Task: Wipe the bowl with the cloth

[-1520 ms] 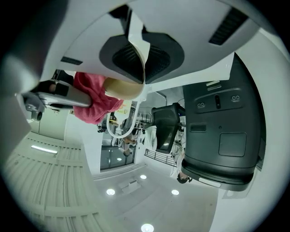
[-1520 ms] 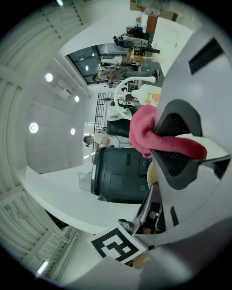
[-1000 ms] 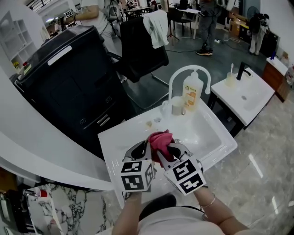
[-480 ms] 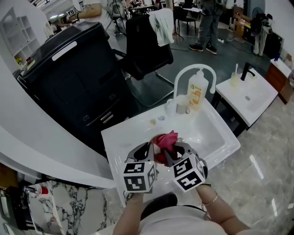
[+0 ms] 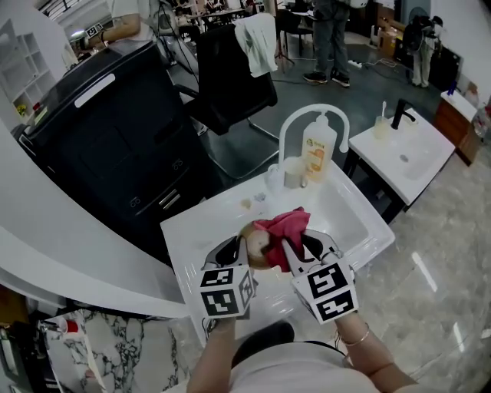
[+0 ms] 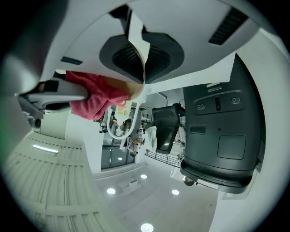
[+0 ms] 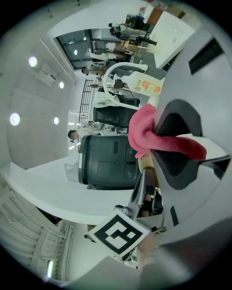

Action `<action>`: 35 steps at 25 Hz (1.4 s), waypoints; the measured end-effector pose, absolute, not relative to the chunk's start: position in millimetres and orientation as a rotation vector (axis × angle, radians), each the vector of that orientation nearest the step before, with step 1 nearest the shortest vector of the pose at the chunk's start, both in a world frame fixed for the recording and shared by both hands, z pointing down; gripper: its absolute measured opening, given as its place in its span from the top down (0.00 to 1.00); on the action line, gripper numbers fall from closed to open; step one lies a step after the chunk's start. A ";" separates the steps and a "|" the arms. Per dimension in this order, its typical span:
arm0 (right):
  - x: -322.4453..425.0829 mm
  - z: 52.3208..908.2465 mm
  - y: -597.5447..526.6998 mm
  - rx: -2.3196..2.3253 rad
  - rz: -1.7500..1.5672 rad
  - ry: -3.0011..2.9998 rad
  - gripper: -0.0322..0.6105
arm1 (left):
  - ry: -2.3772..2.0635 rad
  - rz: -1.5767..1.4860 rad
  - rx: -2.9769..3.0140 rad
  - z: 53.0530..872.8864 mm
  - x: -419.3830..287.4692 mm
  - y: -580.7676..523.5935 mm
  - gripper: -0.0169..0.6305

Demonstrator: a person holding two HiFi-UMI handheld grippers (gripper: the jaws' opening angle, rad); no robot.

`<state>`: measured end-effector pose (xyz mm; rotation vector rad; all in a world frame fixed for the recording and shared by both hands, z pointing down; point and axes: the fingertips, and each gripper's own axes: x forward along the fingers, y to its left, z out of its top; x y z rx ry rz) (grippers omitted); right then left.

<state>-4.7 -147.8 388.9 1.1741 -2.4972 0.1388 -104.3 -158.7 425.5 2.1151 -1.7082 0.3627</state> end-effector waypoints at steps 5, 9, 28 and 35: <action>-18.8 366.1 -129.9 1.015 0.431 -2.768 0.85 | -1.736 0.327 2.104 425.3 -109.6 -163.4 0.92; -43.6 376.0 -113.2 0.851 0.678 -2.857 0.85 | -1.751 0.262 2.092 422.3 -112.0 -165.0 0.92; -44.6 416.3 -107.0 0.981 0.443 -2.620 0.85 | -1.695 0.103 2.056 419.9 -123.4 -145.5 0.92; -17.6 415.1 -114.4 1.090 0.429 -2.584 0.85 | -1.687 0.140 2.063 424.3 -116.8 -141.8 0.92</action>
